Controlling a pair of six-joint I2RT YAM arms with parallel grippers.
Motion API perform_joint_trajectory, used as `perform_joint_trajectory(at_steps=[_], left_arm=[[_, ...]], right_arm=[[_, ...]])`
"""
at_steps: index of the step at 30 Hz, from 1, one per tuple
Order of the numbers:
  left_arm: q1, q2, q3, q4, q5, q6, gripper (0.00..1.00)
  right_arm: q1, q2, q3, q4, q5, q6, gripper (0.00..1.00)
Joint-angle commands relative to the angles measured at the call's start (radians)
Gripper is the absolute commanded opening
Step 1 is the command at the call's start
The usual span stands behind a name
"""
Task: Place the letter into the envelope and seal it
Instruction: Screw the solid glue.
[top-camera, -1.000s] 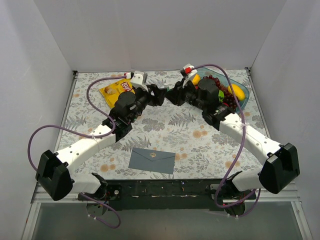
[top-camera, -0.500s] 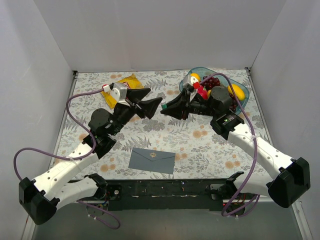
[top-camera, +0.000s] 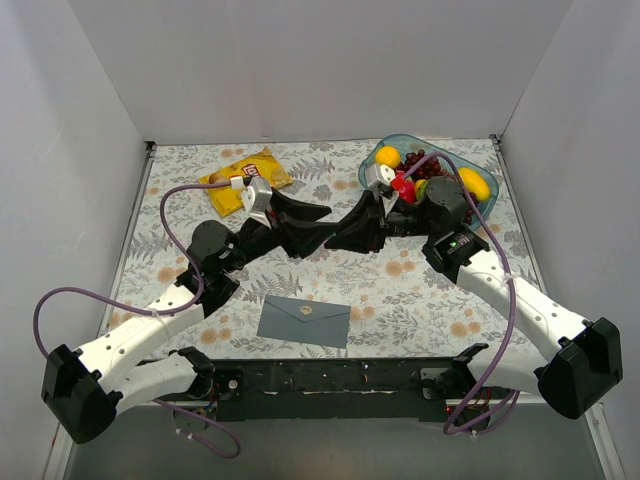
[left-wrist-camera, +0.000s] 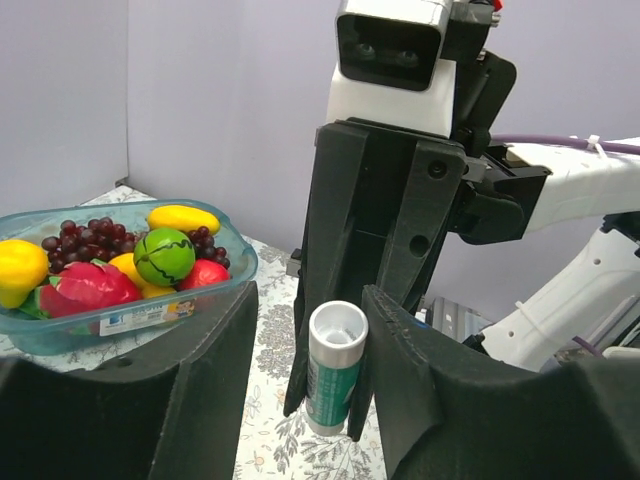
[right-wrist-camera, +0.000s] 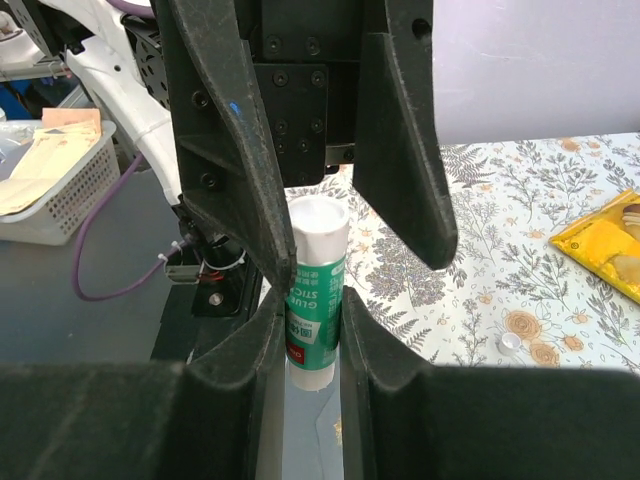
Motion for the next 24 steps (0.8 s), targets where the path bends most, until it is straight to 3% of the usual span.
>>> perform_joint_trajectory(at_steps=[1, 4, 6, 7, 11, 16, 20, 24], left_arm=[[0.004, -0.01, 0.0, 0.02, 0.033, -0.008, 0.43], [0.004, 0.0, 0.02, -0.005, 0.031, 0.003, 0.28], [0.004, 0.005, 0.034, -0.026, 0.031, 0.009, 0.06], [0.004, 0.008, 0.037, -0.033, 0.033, 0.014, 0.0], [0.004, 0.028, 0.051, -0.088, -0.072, 0.022, 0.0], [0.003, 0.161, 0.128, -0.22, -0.578, 0.049, 0.0], [0.001, 0.309, 0.203, -0.188, -0.816, 0.067, 0.0], [-0.001, 0.379, 0.292, -0.192, -0.808, 0.084, 0.63]], right_arm=[[0.001, -0.032, 0.033, 0.044, -0.043, 0.001, 0.01], [0.001, -0.031, 0.042, 0.018, -0.036, -0.017, 0.01], [0.001, -0.028, 0.05, 0.01, -0.031, -0.025, 0.01], [0.001, -0.025, 0.053, -0.002, -0.028, -0.028, 0.01], [0.001, -0.014, 0.071, -0.057, 0.084, -0.05, 0.01], [0.001, 0.055, 0.131, -0.095, 0.563, -0.051, 0.01], [0.003, 0.155, 0.156, -0.027, 0.922, -0.002, 0.01], [0.001, 0.169, 0.157, 0.024, 0.911, 0.018, 0.01]])
